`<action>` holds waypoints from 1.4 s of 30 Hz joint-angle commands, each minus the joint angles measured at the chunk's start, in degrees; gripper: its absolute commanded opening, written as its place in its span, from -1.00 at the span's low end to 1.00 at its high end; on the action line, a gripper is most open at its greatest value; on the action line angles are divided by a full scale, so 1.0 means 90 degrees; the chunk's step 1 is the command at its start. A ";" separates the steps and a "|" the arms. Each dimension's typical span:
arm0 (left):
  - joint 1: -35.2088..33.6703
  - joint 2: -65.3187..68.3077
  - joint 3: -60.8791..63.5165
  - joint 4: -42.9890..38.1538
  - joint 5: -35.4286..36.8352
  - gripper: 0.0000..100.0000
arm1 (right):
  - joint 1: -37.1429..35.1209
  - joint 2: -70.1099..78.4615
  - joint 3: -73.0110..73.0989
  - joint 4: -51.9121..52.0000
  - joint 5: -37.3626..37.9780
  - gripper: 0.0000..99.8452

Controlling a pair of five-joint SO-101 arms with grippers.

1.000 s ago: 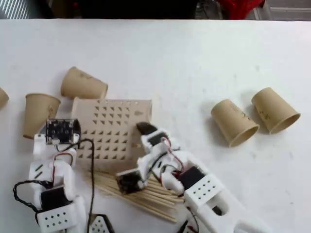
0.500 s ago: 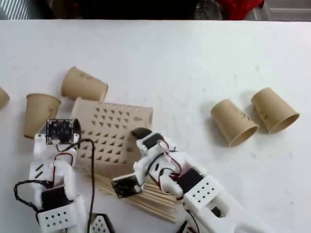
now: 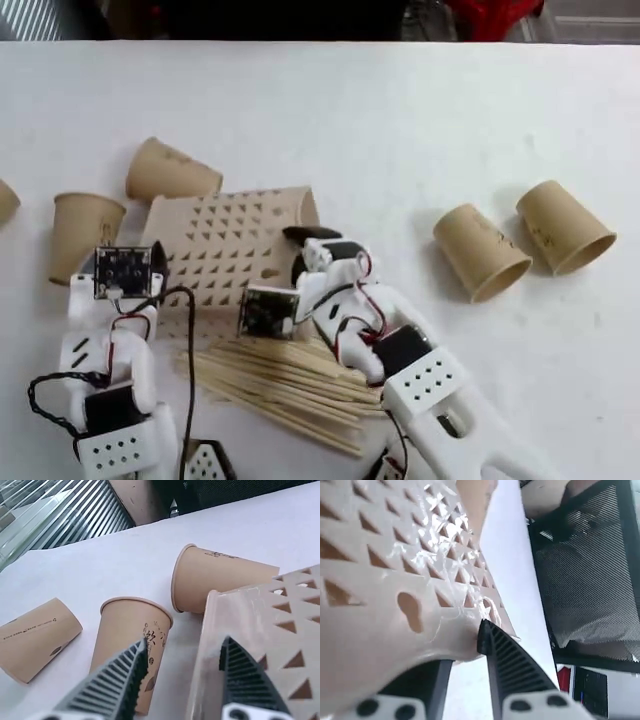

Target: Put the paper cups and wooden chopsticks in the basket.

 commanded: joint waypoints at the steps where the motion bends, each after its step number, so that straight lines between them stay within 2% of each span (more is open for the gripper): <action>1: 0.0054 0.0073 0.0029 0.0078 0.0020 -0.51 | 0.0571 -0.0112 -0.0596 0.0112 -0.0361 -0.96; 6: 0.0054 0.0073 0.0029 0.0068 0.0020 -0.51 | 0.0962 -0.0112 -0.1133 0.1236 -0.0371 -0.96; 11: 0.0054 0.0073 0.0029 0.0068 0.0020 -0.51 | 0.1529 -0.0112 -0.1807 0.1949 -0.0762 -0.96; 17: 0.0054 0.0073 0.0029 0.0059 0.0020 -0.51 | 0.1617 -0.0112 -0.2569 0.3111 -0.0840 -0.96; 21: 0.0054 0.0073 0.0029 0.0059 0.0020 -0.51 | 0.1988 -0.0112 -0.3497 0.4039 -0.1768 -0.96; 23: 0.0054 0.0073 0.0029 0.0059 0.0020 -0.51 | 0.2154 -0.0103 -0.3819 0.4342 -0.1817 -0.96; 34: 0.0054 0.0073 0.0029 0.0088 0.0020 -0.51 | 0.2134 0.0034 -0.4679 0.4449 -0.1797 -0.96; 42: 0.0054 0.0073 0.0029 0.0088 0.0020 -0.51 | 0.1851 0.1490 -0.5636 0.3980 -0.2227 -0.96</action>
